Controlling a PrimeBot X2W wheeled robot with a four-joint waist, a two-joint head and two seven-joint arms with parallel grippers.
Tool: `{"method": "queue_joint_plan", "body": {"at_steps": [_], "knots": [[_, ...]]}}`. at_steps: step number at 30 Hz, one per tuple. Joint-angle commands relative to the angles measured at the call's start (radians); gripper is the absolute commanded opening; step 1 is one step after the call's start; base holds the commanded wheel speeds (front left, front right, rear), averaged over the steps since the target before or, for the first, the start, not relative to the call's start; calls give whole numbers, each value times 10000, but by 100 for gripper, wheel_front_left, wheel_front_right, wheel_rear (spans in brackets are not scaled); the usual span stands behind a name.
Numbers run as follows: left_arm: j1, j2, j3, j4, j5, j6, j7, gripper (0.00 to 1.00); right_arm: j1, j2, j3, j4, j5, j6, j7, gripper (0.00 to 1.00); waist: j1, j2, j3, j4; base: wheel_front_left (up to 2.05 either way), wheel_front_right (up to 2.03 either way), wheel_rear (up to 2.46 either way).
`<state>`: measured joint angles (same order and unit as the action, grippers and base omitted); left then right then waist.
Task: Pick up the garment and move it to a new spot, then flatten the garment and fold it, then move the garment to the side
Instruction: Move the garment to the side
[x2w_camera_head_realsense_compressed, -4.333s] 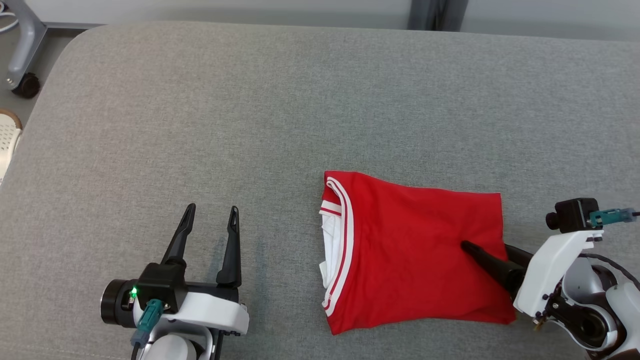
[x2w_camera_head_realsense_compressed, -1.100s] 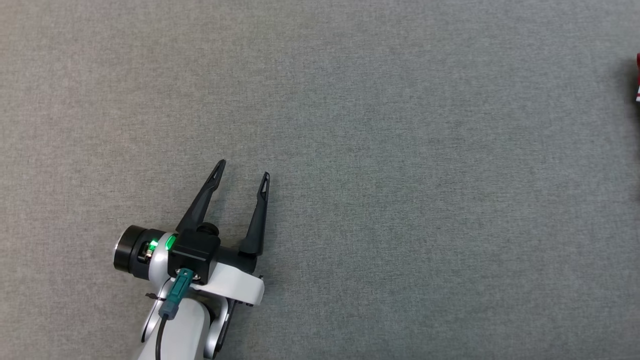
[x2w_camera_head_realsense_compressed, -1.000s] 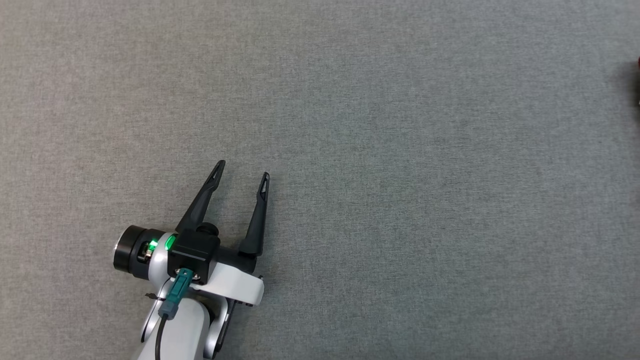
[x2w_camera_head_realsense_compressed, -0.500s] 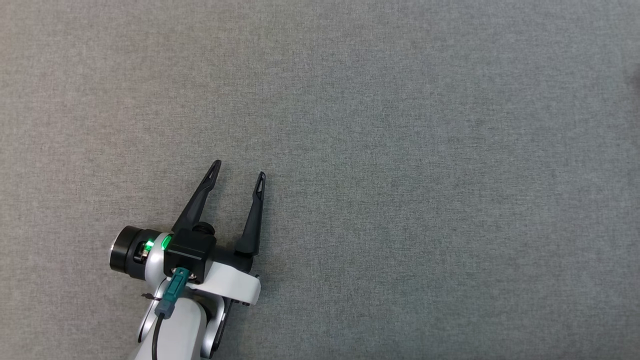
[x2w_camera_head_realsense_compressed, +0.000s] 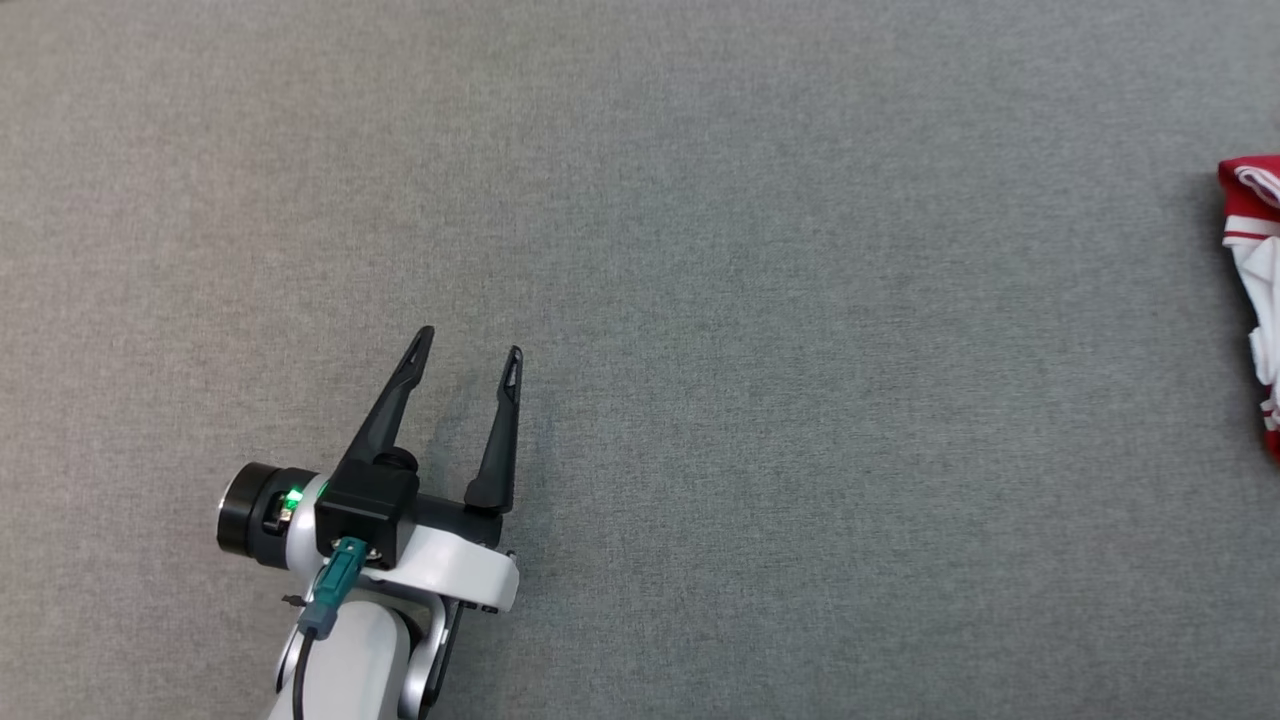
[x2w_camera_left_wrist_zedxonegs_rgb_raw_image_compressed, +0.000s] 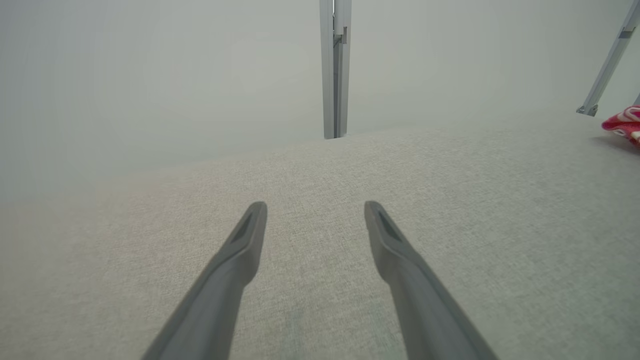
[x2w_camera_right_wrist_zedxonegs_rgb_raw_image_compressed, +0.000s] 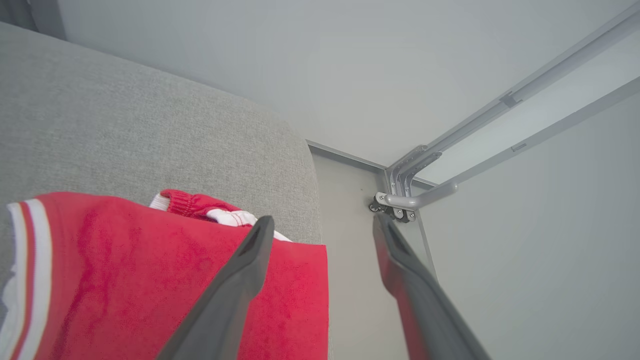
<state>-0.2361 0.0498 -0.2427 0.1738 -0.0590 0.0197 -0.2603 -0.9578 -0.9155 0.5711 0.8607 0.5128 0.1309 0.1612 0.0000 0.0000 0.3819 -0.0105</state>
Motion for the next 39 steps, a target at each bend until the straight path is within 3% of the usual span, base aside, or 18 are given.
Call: {"method": "queue_joint_plan", "body": {"at_steps": [1, 7, 14, 19, 24, 35, 39], "knots": [[49, 36, 94, -54, -69, 97, -44, 100, -117, 135, -92, -165, 187, -1, -231, 100, 0, 0, -263, -112, 0, 0, 0], [291, 36, 429, -213, -154, 220, -44, 100, -96, 951, -551, -992, 729, -1, -1196, 100, 0, 0, -937, -359, 0, 0, 0], [591, 37, 862, -626, -326, 363, -44, 100, 891, 1931, -1519, -2221, 1413, -1, -2427, 100, 0, 0, -1673, -513, 0, 0, 0], [799, 34, 1169, -961, -535, 465, -44, 100, 2029, 3000, -2465, -3357, 1336, -1, -3378, 100, 0, 0, -2039, -586, 0, 0, 0], [976, 30, 1426, -1308, -890, 603, -44, 100, 3506, 4204, -3522, -4619, 296, -1, -3977, 100, 0, 0, -2230, -592, 0, 0, 0], [1431, 31, 1544, -1545, -1212, 823, -44, 100, 6990, 7895, -6031, -7888, -2989, -1, -4263, 100, 0, 0, -2334, -475, 0, 0, 0], [1566, 33, 1624, -1525, -1325, 953, -44, 100, 7714, 8397, -6334, -8395, -3530, -1, -4265, 100, 0, 0, -2387, -421, 0, 0, 0]]}}
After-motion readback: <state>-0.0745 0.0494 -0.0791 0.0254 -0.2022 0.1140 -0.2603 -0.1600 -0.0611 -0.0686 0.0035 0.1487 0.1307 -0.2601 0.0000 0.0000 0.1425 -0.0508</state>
